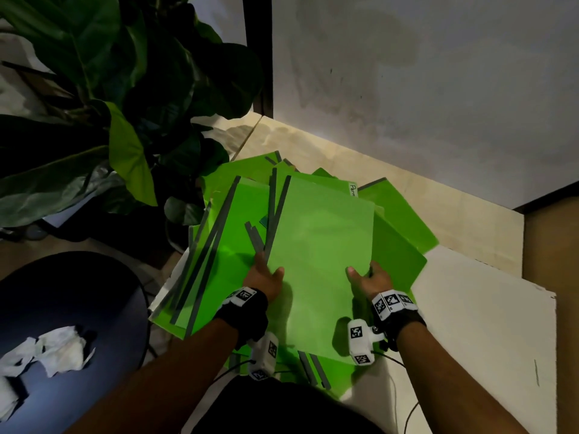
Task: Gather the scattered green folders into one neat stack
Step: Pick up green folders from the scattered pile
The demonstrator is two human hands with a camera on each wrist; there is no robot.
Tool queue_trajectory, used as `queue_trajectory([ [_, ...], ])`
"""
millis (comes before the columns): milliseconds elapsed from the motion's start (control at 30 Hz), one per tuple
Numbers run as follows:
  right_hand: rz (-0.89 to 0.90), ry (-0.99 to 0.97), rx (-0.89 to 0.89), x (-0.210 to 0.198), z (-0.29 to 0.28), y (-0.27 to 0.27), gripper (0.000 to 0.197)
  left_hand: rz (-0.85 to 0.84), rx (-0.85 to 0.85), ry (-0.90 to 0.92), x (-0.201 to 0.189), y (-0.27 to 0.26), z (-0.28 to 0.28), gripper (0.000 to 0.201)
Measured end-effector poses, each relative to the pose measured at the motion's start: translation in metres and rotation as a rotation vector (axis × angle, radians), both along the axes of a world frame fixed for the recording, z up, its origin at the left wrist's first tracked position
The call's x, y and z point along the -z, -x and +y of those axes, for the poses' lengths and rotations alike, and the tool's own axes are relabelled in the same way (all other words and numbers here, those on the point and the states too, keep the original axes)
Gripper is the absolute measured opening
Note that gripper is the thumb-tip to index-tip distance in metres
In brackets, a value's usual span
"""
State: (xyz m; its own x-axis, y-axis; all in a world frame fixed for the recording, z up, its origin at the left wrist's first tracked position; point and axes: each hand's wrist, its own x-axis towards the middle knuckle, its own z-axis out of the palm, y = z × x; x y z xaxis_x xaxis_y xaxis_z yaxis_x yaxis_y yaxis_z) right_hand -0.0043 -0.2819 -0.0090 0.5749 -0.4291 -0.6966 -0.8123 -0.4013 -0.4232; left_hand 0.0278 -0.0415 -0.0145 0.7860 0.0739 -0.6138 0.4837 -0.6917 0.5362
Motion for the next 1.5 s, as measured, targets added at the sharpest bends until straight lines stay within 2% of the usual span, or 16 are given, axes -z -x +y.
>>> queue_trajectory([
  [133,-0.010,-0.004,0.008,-0.004,-0.007,0.002,0.084,-0.028,0.004,0.124,-0.006,0.005,-0.001,0.061],
  [233,-0.053,-0.060,0.056,-0.007,-0.014,0.002,0.079,-0.096,0.063,0.235,-0.012,0.007,-0.006,0.066],
  [333,-0.061,-0.074,0.124,-0.014,-0.022,0.007,0.078,-0.135,0.039,0.321,-0.021,0.005,-0.013,0.072],
  [433,-0.116,-0.045,0.248,-0.022,-0.037,0.011,0.077,-0.052,0.114,0.388,-0.018,0.008,-0.023,0.079],
  [500,-0.158,-0.010,0.315,-0.029,-0.049,0.012,0.076,0.010,0.188,0.366,-0.013,0.013,-0.032,0.082],
  [633,-0.259,0.022,0.454,-0.041,-0.079,0.017,0.073,-0.027,0.215,0.414,-0.010,0.009,-0.044,0.057],
  [667,-0.260,0.026,0.485,-0.045,-0.085,0.019,0.074,-0.075,0.157,0.377,-0.009,0.001,-0.041,0.058],
  [733,-0.273,0.034,0.533,-0.051,-0.095,0.026,0.076,-0.196,-0.005,0.152,-0.001,-0.023,-0.026,0.071],
  [800,-0.264,0.082,0.513,-0.056,-0.100,0.034,0.083,-0.175,-0.121,-0.085,-0.003,-0.045,-0.012,0.084],
  [867,-0.257,0.148,0.476,-0.058,-0.106,0.039,0.082,-0.111,-0.128,-0.135,-0.005,-0.066,-0.007,0.098],
  [1000,-0.238,0.199,0.446,-0.065,-0.103,0.040,0.071,-0.015,0.082,-0.318,0.000,-0.095,-0.008,0.109],
  [1100,-0.223,0.179,0.400,-0.065,-0.099,0.040,0.089,-0.080,0.161,-0.391,0.005,-0.093,-0.012,0.094],
  [1133,-0.222,0.179,0.379,-0.065,-0.099,0.040,0.089,-0.098,0.169,-0.396,0.005,-0.091,-0.012,0.090],
  [1233,-0.208,0.209,0.368,-0.065,-0.106,0.039,0.070,-0.048,0.239,-0.469,0.001,-0.092,-0.014,0.097],
  [1400,-0.190,0.224,0.385,-0.066,-0.107,0.041,0.067,-0.045,0.439,-0.509,0.002,-0.083,-0.016,0.102],
  [1500,-0.193,0.207,0.389,-0.061,-0.103,0.040,0.062,-0.033,0.508,-0.542,0.003,-0.070,-0.017,0.113],
])
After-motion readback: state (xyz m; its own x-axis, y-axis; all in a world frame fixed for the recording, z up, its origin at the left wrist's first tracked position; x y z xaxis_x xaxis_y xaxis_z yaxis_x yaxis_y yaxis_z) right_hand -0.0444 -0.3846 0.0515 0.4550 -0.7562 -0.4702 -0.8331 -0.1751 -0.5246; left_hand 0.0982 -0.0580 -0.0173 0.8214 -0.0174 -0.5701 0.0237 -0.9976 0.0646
